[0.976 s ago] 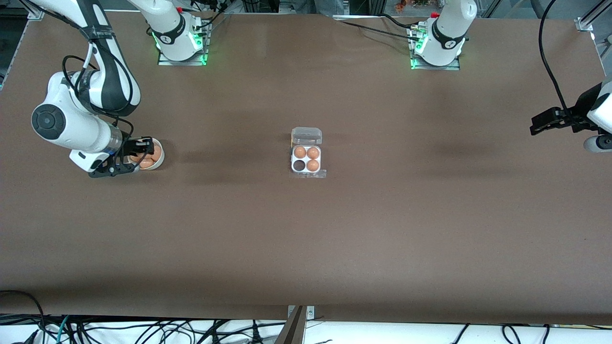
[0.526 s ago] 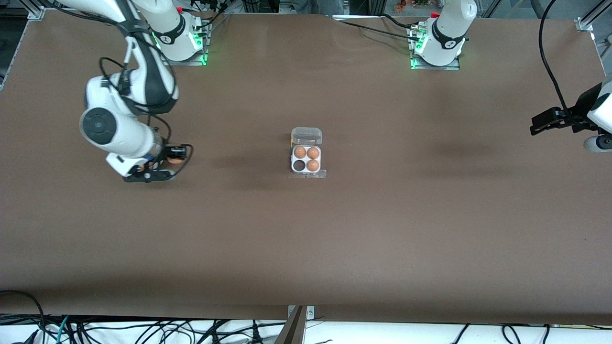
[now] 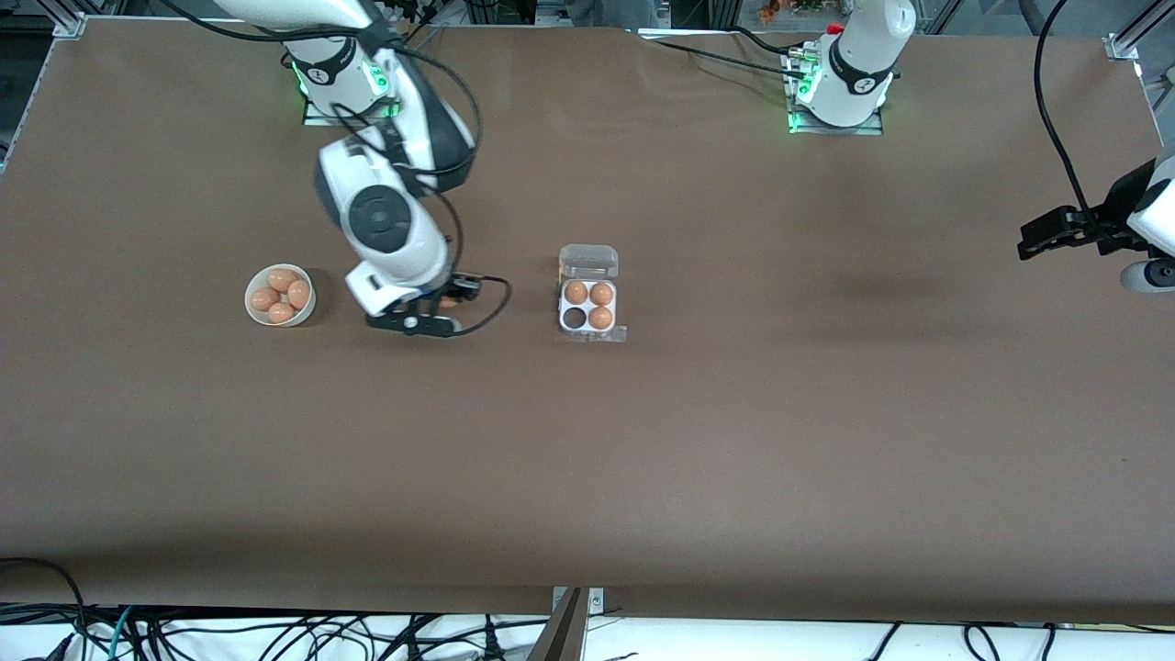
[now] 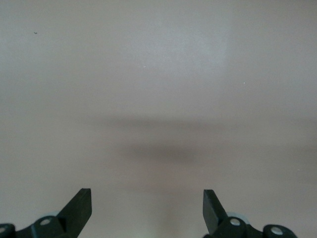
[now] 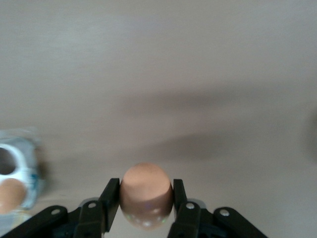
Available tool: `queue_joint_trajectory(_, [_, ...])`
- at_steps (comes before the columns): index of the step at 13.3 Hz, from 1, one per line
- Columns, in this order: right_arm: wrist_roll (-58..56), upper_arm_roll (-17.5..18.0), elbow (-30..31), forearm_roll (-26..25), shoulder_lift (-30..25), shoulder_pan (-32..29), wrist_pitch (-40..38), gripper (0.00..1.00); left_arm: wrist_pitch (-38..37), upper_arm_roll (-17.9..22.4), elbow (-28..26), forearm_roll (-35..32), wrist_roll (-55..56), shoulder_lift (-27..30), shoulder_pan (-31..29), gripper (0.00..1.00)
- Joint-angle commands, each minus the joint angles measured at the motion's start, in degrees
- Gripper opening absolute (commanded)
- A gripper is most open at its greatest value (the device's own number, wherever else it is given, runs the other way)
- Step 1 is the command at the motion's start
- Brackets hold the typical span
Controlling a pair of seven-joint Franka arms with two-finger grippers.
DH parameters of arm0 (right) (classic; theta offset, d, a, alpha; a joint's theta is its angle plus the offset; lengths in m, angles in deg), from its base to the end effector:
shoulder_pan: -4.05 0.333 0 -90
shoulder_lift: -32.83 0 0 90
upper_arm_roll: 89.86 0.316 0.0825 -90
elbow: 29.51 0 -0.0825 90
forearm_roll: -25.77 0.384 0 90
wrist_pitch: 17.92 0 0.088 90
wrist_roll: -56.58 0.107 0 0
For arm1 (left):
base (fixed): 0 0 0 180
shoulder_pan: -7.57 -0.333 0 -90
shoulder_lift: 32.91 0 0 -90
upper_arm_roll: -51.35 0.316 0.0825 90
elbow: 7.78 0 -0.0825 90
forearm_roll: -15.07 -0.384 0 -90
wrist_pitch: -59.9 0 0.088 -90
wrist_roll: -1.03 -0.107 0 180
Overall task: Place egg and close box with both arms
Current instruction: 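Carry the egg with the right gripper to the clear carton, then lower the egg into the empty carton slot and open the right gripper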
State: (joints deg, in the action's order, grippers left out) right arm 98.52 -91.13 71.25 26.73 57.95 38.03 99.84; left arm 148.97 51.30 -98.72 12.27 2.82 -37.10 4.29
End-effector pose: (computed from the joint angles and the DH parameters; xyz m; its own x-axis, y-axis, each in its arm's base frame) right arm 0.5377 0.3477 0.3076 0.9793 -0.1716 -0.1078 -0.1622 -0.9825 0.0912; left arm 0.5702 0.0375 0.5744 0.9907 0.0879 -0.1040 0.0829 -0.9952 -0.0519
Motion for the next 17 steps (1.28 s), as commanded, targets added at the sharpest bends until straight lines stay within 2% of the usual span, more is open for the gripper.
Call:
queue_joint_trajectory(1, [8.7, -0.7, -9.7, 0.6, 7.6, 4.5, -1.3, 0.2, -1.0, -0.4, 1.6, -0.6, -1.1, -0.6, -0.4, 0.99])
queue_joint_trajectory(4, [14.6, -0.7, -17.8, 0.6, 13.6, 8.7, -1.0, 0.2, -1.0, -0.4, 1.6, -0.6, -1.0, -0.6, -0.4, 0.99])
queue_joint_trajectory(6, [15.9, -0.7, -20.2, 2.7, 15.3, 9.9, -0.9, 0.2, -1.0, -0.4, 1.6, -0.6, -1.0, -0.6, -0.4, 0.99])
queue_joint_trajectory(17, [15.6, -0.7, -20.3, 3.4, 19.0, 12.0, 4.8, 0.2, -1.0, -0.4, 1.6, -0.6, -1.0, -0.6, -0.3, 1.0])
